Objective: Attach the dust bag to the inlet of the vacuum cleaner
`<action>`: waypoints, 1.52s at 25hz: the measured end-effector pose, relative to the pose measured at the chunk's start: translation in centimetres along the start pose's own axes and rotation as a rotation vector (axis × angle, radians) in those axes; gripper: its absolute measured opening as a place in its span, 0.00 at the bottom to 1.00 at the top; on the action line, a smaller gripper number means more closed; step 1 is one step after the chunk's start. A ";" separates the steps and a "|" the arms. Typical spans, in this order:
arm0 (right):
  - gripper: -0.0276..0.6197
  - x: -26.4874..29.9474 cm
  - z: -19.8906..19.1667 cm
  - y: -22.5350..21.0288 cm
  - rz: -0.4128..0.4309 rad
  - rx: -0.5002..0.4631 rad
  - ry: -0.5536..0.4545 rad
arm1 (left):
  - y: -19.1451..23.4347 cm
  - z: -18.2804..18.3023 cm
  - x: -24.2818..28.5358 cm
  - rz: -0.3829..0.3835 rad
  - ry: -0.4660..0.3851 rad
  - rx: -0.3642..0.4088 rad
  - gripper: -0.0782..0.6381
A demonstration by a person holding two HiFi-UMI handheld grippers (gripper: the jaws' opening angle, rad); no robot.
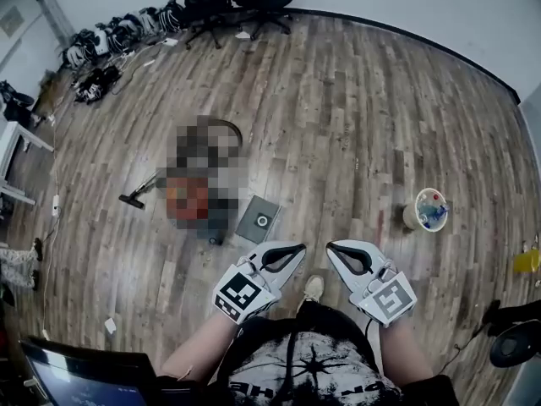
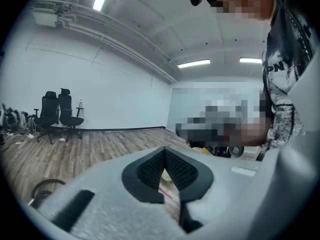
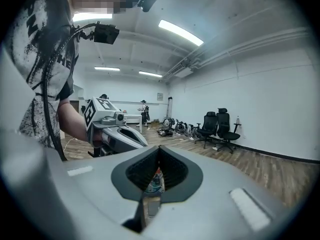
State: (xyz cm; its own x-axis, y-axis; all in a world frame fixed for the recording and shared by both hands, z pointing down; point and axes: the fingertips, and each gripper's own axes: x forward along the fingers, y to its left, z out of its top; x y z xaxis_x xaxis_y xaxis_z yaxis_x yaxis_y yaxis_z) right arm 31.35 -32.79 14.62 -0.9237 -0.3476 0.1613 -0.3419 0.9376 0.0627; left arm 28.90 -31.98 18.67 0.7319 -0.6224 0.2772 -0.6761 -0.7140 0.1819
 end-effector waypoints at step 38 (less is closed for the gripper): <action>0.05 31.7 2.5 -3.6 0.950 -0.194 0.022 | 27.9 1.8 -10.2 0.846 -0.143 -0.283 0.11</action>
State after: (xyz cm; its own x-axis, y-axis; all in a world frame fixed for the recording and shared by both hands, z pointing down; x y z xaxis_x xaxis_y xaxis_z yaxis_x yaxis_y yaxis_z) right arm 2.90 -47.19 17.00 -0.7959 0.5529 0.2467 0.5815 0.8115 0.0575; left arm 2.75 -46.09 19.19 -0.0288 -0.9512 0.3073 -0.9749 0.0947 0.2015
